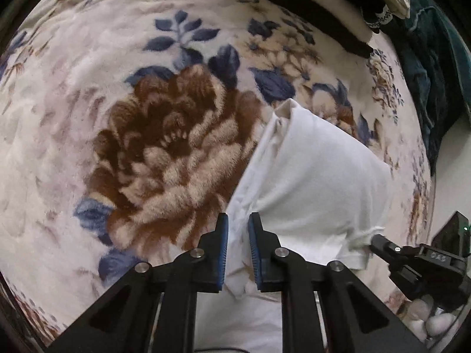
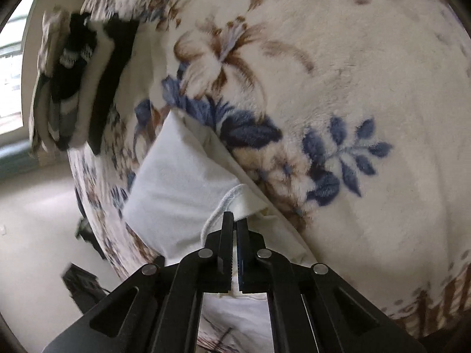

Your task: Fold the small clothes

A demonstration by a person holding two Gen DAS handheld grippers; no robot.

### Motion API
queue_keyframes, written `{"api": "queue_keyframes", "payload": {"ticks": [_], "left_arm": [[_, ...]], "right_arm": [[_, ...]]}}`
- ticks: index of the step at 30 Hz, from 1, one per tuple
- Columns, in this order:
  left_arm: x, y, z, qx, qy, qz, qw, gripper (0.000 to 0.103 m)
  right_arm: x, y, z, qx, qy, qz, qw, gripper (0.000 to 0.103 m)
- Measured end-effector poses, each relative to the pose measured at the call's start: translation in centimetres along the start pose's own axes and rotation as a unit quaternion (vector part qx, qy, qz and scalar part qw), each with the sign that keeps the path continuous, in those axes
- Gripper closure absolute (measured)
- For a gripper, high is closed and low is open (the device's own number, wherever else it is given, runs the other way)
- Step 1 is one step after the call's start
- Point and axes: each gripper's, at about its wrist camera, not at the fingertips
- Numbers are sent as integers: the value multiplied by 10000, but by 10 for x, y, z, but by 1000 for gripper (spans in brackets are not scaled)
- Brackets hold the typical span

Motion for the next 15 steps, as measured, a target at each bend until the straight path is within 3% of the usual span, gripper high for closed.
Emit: {"api": "queue_keyframes", "payload": {"ticks": [3, 4, 6, 7, 8, 9, 10, 15], "left_arm": [[5, 9, 0, -131, -18, 24, 9999, 89], [9, 13, -1, -117, -99, -32, 9999, 89], [16, 15, -3, -35, -189, -74, 9998, 86], [21, 15, -4, -44, -235, -26, 9997, 67], [25, 15, -4, -65, -278, 14, 9996, 52], [31, 16, -3, -92, -335, 56, 9994, 19], [37, 18, -2, -132, -358, 68, 9992, 3], [79, 38, 5, -74, -336, 216, 9992, 3]], "right_arm": [[0, -5, 12, 174, 419, 385, 9982, 99], [0, -7, 16, 195, 533, 521, 9970, 94], [7, -6, 20, 176, 765, 712, 9944, 58], [11, -2, 20, 196, 868, 725, 9934, 43], [16, 1, 20, 225, 977, 741, 9922, 38], [21, 2, 20, 246, 1070, 788, 9908, 37], [26, 5, 20, 269, 1148, 843, 9894, 37], [62, 20, -6, 429, 1118, 1171, 9859, 32]]}}
Point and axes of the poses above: each gripper's, at about its wrist camera, not at the fingertips, and y roughly against the way its jaws point, z to its left, x to its underside, and after that the axes turned 2 degrees about -z, right-handed
